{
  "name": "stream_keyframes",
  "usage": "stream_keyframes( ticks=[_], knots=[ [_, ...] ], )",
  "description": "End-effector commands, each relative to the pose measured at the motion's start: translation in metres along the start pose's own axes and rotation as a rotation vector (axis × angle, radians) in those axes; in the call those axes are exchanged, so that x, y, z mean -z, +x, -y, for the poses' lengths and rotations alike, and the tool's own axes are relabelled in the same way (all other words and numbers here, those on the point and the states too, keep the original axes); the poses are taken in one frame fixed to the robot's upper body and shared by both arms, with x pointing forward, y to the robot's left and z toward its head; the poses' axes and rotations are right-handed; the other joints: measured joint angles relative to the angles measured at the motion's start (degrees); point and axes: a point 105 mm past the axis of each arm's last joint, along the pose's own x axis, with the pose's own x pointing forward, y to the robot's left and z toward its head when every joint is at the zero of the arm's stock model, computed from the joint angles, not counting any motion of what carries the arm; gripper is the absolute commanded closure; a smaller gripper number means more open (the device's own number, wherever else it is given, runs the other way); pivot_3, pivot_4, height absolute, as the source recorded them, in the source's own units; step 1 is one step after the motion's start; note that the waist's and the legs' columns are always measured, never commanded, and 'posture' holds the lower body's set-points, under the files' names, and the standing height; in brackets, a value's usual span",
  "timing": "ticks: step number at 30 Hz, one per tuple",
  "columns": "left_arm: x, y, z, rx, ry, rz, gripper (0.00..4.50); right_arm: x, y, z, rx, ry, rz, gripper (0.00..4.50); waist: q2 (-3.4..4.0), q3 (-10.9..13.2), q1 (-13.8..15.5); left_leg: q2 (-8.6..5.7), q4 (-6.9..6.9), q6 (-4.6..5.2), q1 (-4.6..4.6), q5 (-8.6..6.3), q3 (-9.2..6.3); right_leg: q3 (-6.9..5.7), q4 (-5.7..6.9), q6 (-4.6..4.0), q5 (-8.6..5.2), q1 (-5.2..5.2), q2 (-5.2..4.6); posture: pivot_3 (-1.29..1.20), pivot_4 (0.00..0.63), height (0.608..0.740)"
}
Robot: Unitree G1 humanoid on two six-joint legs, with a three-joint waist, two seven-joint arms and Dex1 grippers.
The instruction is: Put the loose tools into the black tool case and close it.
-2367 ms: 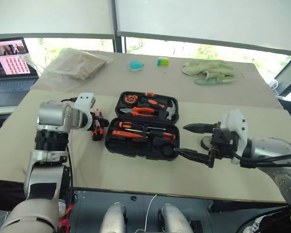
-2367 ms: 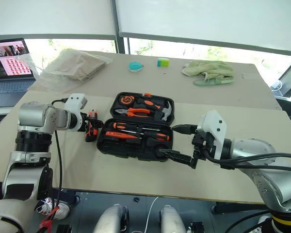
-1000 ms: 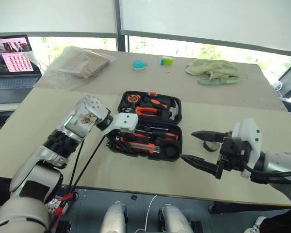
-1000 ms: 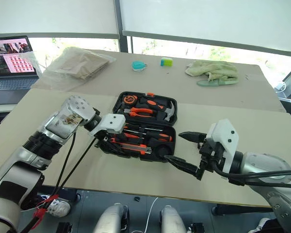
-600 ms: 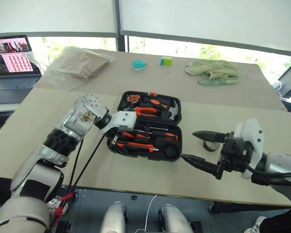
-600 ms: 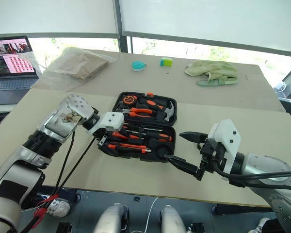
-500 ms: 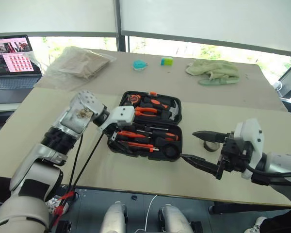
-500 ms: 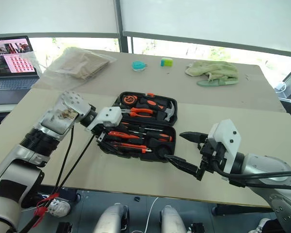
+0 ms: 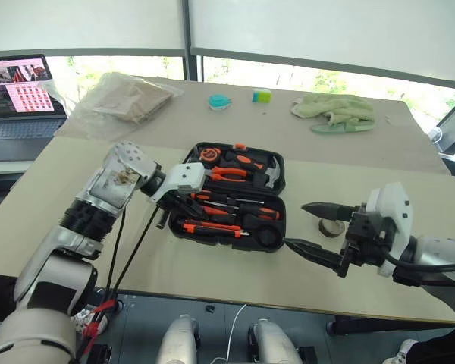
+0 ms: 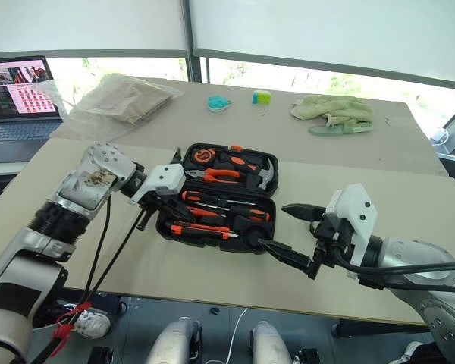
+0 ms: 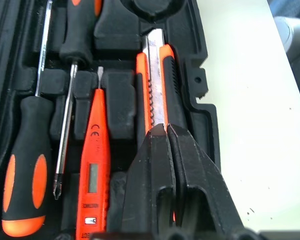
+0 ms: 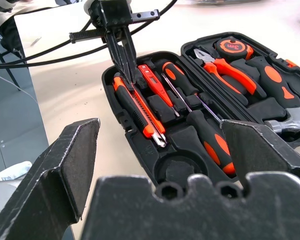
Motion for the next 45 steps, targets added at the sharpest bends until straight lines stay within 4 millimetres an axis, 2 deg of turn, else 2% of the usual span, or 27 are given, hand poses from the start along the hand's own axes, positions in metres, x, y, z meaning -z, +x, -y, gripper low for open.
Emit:
stream_keyframes(
  ticks=[1, 5, 10, 15, 18, 21, 22, 23, 25, 26, 27, 31, 34, 37, 45],
  knots=[
    [0.0, 0.004, 0.006, 0.03, 0.043, -0.049, 4.47, -0.005, -0.001, 0.002, 0.01, -0.036, 0.0, 0.0, 0.0, 0.0, 0.0, 0.0, 0.0, 0.0, 0.0, 0.0, 0.0, 0.0, 0.0, 0.0, 0.0, 0.0, 0.0, 0.0, 0.15, 0.74],
    [0.007, 0.01, 0.009, 0.05, 0.069, -0.097, 4.47, -0.002, -0.002, 0.005, 0.019, -0.031, -0.01, 0.0, 0.01, 0.0, 0.0, 0.0, 0.0, 0.0, 0.01, 0.0, 0.01, 0.0, -0.01, 0.0, 0.0, 0.02, -0.01, 0.0, 0.15, 0.74],
    [0.021, 0.022, 0.0, 0.003, 0.092, -0.157, 4.47, -0.002, -0.003, 0.005, 0.026, -0.029, -0.012, 0.0, 0.12, -0.1, 0.1, -0.01, 0.01, 0.0, 0.08, 0.0, 0.01, 0.0, 0.0, 0.0, 0.0, 0.08, -0.01, 0.0, 0.15, 0.74],
    [0.025, 0.029, 0.0, -0.003, 0.107, -0.158, 4.47, 0.0, -0.003, 0.004, 0.029, -0.027, -0.015, 0.0, 0.22, -0.2, 0.3, -0.02, 0.04, 0.0, 0.25, 0.0, 0.01, 0.0, 0.01, 0.0, 0.0, 0.29, -0.02, 0.0, 0.15, 0.74],
    [0.009, 0.019, -0.011, -0.072, 0.075, -0.052, 4.47, 0.006, -0.01, 0.008, 0.068, -0.024, -0.046, 0.0, 0.24, -0.2, 0.4, -0.02, 0.04, 0.0, 0.51, 0.0, -0.01, -0.03, -0.04, 0.0, -0.01, 0.63, -0.02, 0.0, 0.15, 0.74],
    [-0.02, -0.002, -0.017, -0.121, 0.018, 0.143, 4.47, 0.018, -0.026, 0.014, 0.144, 0.014, -0.078, 0.0, 0.23, -0.2, 0.2, -0.02, 0.05, 0.0, 0.46, 0.0, -0.04, -0.05, -0.12, 0.01, -0.01, 0.62, -0.02, 0.0, 0.15, 0.74],
    [-0.027, -0.008, -0.017, -0.123, 0.01, 0.188, 3.97, 0.02, -0.031, 0.015, 0.163, 0.025, -0.086, 0.0, 0.21, -0.1, 0.3, -0.01, 0.05, 0.0, 0.4, 0.0, -0.06, -0.05, -0.11, 0.02, -0.02, 0.56, -0.02, 0.0, 0.15, 0.74],
    [-0.038, -0.017, -0.016, -0.121, -0.004, 0.257, 3.79, 0.026, -0.04, 0.018, 0.198, 0.046, -0.102, 0.0, 0.2, -0.1, 0.2, -0.02, 0.05, 0.0, 0.29, 0.0, -0.12, -0.1, -0.1, 0.04, -0.02, 0.52, -0.02, 0.0, 0.15, 0.74],
    [-0.063, -0.039, -0.012, -0.113, -0.027, 0.42, 3.27, 0.043, -0.07, 0.025, 0.312, 0.11, -0.15, 0.0, 0.21, -0.1, 0.3, -0.01, 0.05, 0.01, 0.24, 0.0, -0.15, -0.12, -0.1, 0.04, -0.02, 0.45, -0.01, 0.0, 0.15, 0.74],
    [-0.071, -0.045, -0.01, -0.109, -0.032, 0.468, 2.78, 0.048, -0.08, 0.026, 0.346, 0.13, -0.166, 0.0, 0.21, -0.1, 0.4, -0.01, 0.05, 0.0, 0.19, 0.0, -0.16, -0.13, -0.09, 0.05, -0.03, 0.41, 0.0, 0.0, 0.15, 0.74],
    [-0.077, -0.05, -0.009, -0.121, -0.035, 0.511, 2.55, 0.054, -0.095, 0.029, 0.397, 0.153, -0.187, 0.0, 0.22, -0.1, 0.4, -0.02, 0.06, 0.0, 0.1, 0.0, -0.24, -0.22, -0.08, 0.08, -0.05, 0.39, -0.01, 0.0, 0.15, 0.74],
    [-0.092, -0.059, -0.007, -0.184, 0.031, 0.618, 1.15, 0.069, -0.14, 0.031, 0.525, 0.2, -0.255, 0.0, 0.35, -0.2, 0.2, -0.05, 0.05, 0.0, 0.35, 0.0, -0.23, -0.2, -0.17, 0.1, -0.07, 0.65, -0.03, 0.0, 0.15, 0.74],
    [-0.093, -0.056, -0.002, -0.17, 0.041, 0.631, 0.12, 0.071, -0.158, 0.032, 0.545, 0.19, -0.305, 0.0, 0.4, -0.2, -0.4, -0.01, -0.01, -0.01, 0.58, -0.01, -0.21, -0.19, -0.27, 0.09, -0.13, 0.85, 0.0, 0.0, 0.15, 0.74],
    [-0.098, -0.053, 0.001, -0.157, 0.043, 0.643, 0.03, 0.066, -0.158, 0.04, 0.526, 0.168, -0.309, 0.0, 0.4, -0.2, -0.9, 0.02, -0.04, -0.01, 0.67, -0.01, -0.22, -0.17, -0.25, 0.04, -0.15, 0.9, 0.03, 0.0, 0.15, 0.74],
    [-0.101, -0.038, 0.004, -0.122, 0.08, 0.596, 0.03, 0.071, -0.105, 0.073, 0.361, 0.066, -0.347, 0.0, 0.43, -0.2, -1.2, -0.04, -0.09, -0.01, 0.74, -0.01, -0.2, -0.09, -0.29, 0.02, -0.14, 0.94, 0.02, 0.0, 0.15, 0.74]
  ],
)
